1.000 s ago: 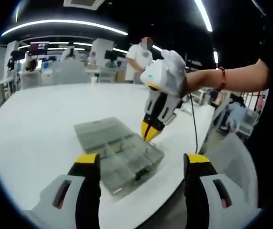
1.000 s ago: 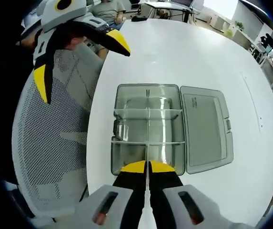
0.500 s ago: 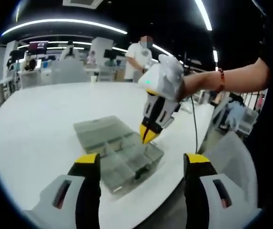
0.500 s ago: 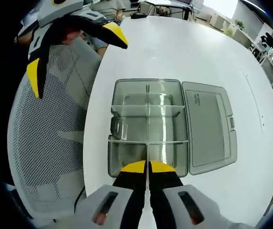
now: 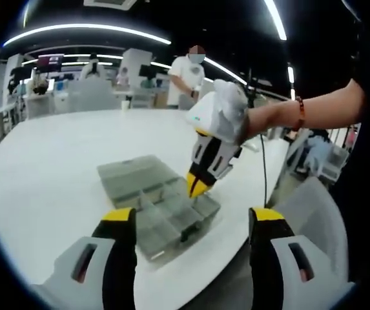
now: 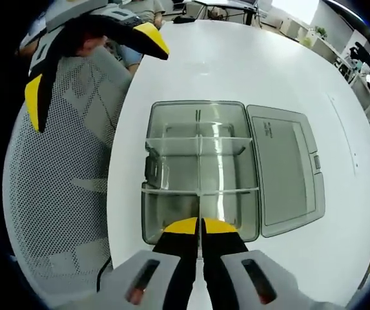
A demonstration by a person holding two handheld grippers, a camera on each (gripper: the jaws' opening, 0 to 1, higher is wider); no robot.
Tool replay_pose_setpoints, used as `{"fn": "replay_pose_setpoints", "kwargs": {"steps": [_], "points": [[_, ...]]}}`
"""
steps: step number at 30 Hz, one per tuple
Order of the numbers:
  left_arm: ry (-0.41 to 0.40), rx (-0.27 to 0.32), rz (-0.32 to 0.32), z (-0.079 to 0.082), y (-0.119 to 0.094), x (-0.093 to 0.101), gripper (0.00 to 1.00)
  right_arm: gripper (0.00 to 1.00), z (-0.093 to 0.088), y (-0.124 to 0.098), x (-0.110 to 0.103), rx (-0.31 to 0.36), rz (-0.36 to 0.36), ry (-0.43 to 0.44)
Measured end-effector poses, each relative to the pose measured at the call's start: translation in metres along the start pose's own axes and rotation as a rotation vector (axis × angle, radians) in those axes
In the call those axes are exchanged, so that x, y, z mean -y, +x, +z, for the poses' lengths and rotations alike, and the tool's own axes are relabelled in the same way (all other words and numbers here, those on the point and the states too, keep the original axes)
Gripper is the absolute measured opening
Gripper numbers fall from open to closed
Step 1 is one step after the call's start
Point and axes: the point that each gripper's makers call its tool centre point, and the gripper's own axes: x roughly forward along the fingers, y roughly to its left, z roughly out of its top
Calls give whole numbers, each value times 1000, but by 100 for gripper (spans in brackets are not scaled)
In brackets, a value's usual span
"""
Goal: Insert the divider into the dual guide fixture by aligning both edges with the guide slots and pushing it downward to the bottom, including one-sided entry, uneven engagement, binding, and posture correction.
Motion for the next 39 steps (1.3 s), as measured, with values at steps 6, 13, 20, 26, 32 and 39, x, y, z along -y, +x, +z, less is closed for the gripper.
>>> {"fn": "replay_pose_setpoints", "kwargs": {"steps": [6, 13, 20, 26, 32, 39], "points": [[20, -9, -14, 3, 1, 2, 70, 0, 0, 0, 2, 13, -13, 16], [38, -19, -26, 7, 4, 5, 70, 0, -2, -8, 5, 43, -63, 40], [54, -25, -49, 9, 7, 13, 70, 5, 2, -25, 7, 112, -112, 103], [66, -27, -65, 10, 7, 20, 70, 8, 8, -31, 3, 157, -142, 123], [78, -32, -77, 9, 6, 25, 70, 10, 6, -40, 3, 214, -166, 173], [90, -32, -81, 12, 10, 29, 70, 16, -6, -50, 4, 256, -181, 220]]}}
